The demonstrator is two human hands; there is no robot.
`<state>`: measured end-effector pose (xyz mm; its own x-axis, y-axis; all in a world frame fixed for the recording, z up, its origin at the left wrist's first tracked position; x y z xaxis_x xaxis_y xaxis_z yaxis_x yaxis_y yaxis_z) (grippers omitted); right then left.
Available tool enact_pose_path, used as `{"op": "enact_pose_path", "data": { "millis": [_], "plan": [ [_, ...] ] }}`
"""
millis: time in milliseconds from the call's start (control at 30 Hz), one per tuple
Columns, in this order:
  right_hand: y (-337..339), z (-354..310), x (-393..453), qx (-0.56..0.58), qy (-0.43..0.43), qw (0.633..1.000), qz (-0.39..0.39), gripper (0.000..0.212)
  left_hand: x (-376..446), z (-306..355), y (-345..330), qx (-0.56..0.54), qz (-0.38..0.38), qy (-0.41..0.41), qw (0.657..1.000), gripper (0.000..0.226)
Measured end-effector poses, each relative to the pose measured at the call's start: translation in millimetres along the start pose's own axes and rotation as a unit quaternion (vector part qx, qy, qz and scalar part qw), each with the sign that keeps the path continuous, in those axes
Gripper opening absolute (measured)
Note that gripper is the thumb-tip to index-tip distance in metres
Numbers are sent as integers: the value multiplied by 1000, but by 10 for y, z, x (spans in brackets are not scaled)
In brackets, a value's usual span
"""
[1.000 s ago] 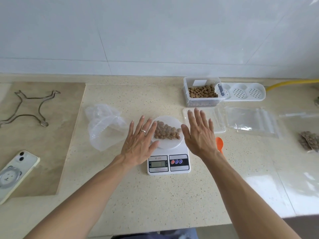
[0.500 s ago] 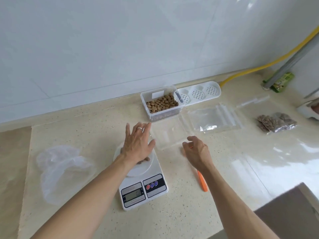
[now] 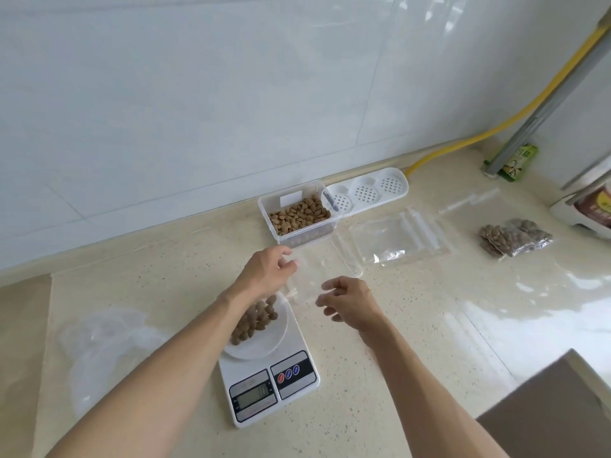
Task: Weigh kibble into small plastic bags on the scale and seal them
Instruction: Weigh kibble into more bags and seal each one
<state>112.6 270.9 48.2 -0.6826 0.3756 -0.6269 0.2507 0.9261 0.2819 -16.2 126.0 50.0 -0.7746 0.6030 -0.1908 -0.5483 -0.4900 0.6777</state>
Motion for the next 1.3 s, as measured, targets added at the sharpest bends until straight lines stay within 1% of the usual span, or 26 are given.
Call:
{"op": "enact_pose_path", "data": {
  "millis": [67,167,300,367,433,533,667,800,967,1100,1233,1300],
  "plan": [
    [26,-151,-59,35,31,999,-10,19,-67,83,175,-28,45,-22,998,26],
    [42,-365,-159,88,67,994,-22,10,-224,247,434,-95,83,-40,991,25],
    [77,-582,-323,135,95,985,-48,20,-462,423,693,-167,119,-56,977,26],
    [98,-668,-417,129,121,983,-44,18,-548,470,757,-196,132,-60,970,25],
    [113,-744,-515,108,158,981,-18,15,-614,521,794,-217,145,-69,963,22],
    [133,-838,-656,75,207,975,29,19,-701,608,822,-226,185,-88,952,25],
    [192,-934,-840,26,232,970,64,21,-810,688,811,-232,215,-113,942,28],
    [167,-957,-943,3,246,968,45,21,-858,716,802,-252,206,-123,937,27],
    [185,-895,-992,-2,253,965,69,16,-916,749,808,-292,151,-134,935,18],
    [151,-917,-1041,-14,277,960,40,16,-943,798,806,-291,144,-151,934,19],
    [156,-984,-1055,-75,285,952,79,24,-958,889,760,-289,138,-164,933,21],
    [195,-982,-1045,-88,284,951,81,25,-952,899,759,-283,141,-165,934,22]
  ]
}}
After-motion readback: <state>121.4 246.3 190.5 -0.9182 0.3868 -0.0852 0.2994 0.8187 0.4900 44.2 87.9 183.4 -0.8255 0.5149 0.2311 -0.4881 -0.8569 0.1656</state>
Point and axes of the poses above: each hand's wrist, its own x-axis towards the middle knuckle, its own y-axis out of the back of the hand, z = x × y, the point moved 1 cm from there along x, towards the middle knuckle, and after that the axes turned 6 degrees about -y, right-handed, at the moved point
